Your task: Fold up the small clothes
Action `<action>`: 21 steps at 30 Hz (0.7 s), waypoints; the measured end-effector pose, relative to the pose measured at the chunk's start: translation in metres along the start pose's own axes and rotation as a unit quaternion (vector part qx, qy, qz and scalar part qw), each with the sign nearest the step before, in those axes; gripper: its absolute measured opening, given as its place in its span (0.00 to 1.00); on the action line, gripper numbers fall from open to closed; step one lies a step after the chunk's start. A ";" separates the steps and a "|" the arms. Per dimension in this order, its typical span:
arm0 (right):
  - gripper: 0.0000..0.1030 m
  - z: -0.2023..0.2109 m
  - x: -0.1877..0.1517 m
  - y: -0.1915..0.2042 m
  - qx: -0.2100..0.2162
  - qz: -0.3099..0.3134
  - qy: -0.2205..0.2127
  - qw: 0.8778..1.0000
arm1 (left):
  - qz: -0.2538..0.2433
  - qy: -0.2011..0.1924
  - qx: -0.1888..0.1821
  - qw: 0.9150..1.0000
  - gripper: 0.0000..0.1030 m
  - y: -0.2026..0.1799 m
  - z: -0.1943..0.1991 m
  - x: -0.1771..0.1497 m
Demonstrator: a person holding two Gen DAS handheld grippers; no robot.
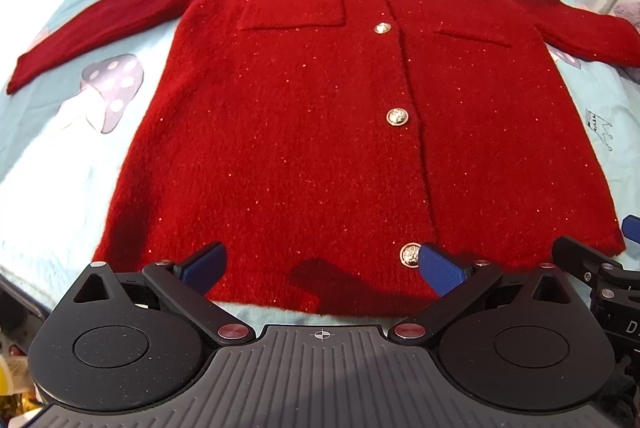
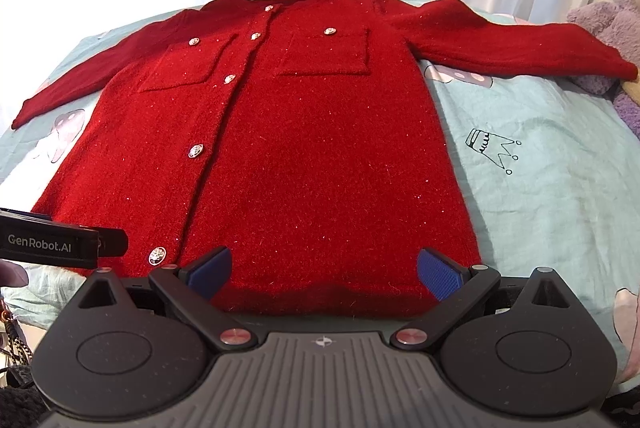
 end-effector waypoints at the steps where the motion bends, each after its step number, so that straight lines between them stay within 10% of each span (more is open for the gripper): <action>1: 0.96 0.000 0.000 -0.001 0.002 0.000 0.000 1.000 | 0.000 0.001 0.000 1.000 1.00 -0.001 0.000 0.000; 21: 0.96 -0.005 -0.002 -0.016 0.046 -0.014 0.003 0.999 | 0.002 0.030 0.012 0.999 1.00 -0.010 -0.009 0.000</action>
Point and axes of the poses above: each gripper's, at about its wrist camera, not at the fingertips, and z roughly against the way its jaws point, y to its left, x to its top, the point moved 2 cm from there along -z, roughly the way its jaws point, and after that the axes turned 7 degrees about x, right-handed, at the moved point
